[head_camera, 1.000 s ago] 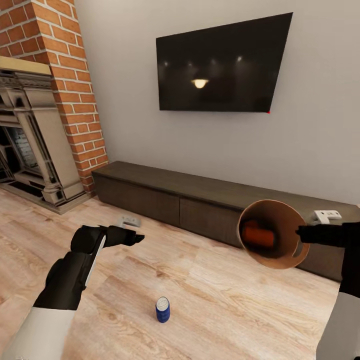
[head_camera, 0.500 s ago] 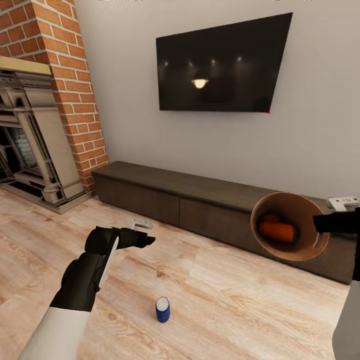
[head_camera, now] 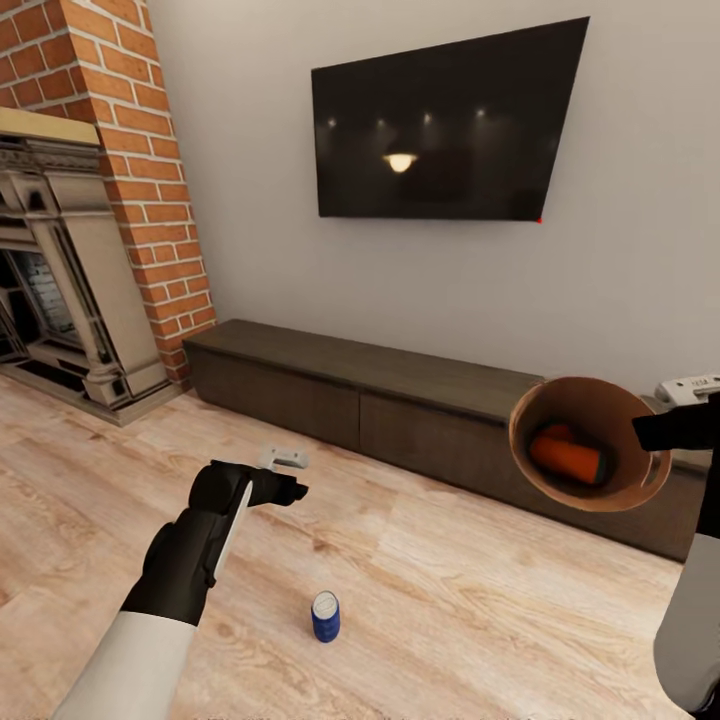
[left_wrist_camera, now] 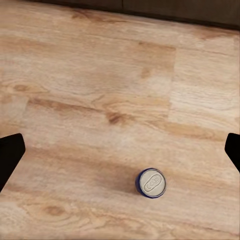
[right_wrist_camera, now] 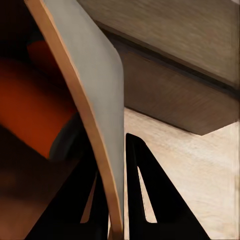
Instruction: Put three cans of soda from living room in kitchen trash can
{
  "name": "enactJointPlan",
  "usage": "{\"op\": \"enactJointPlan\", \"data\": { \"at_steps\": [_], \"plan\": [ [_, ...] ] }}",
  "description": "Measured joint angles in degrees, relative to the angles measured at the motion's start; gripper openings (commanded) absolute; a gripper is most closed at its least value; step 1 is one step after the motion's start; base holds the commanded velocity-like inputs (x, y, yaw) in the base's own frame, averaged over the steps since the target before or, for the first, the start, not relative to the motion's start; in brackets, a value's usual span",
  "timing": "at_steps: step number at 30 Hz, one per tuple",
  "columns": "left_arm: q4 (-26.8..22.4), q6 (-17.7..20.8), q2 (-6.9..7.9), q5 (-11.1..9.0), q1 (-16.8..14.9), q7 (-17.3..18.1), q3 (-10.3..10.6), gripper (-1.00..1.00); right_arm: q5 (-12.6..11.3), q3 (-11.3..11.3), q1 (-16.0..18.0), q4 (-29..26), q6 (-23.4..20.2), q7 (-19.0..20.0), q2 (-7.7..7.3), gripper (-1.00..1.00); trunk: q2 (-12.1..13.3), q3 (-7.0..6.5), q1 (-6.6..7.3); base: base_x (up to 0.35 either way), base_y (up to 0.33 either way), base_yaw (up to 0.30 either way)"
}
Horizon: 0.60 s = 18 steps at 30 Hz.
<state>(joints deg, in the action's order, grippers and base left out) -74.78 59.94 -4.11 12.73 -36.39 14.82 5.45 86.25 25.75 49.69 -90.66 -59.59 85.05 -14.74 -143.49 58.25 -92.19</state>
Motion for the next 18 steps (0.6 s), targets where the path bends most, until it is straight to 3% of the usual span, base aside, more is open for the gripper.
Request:
{"op": "enactJointPlan", "data": {
  "at_steps": [9,18],
  "plan": [
    [0.1,-0.3,-0.91,-0.5,0.1,-0.1,0.6,1.0,0.8,0.0,2.9,0.0,-0.1,1.6,-0.45,-1.0,0.0,0.79,0.0,0.0,0.0,0.0],
    [0.5,-0.4,-2.04,-0.5,0.3,-0.3,4.3,1.0,0.8,0.0,3.1,0.0,-0.1,1.7,-0.71,-1.0,0.0,1.14,0.06,0.0,0.0,0.0]
  ]
}}
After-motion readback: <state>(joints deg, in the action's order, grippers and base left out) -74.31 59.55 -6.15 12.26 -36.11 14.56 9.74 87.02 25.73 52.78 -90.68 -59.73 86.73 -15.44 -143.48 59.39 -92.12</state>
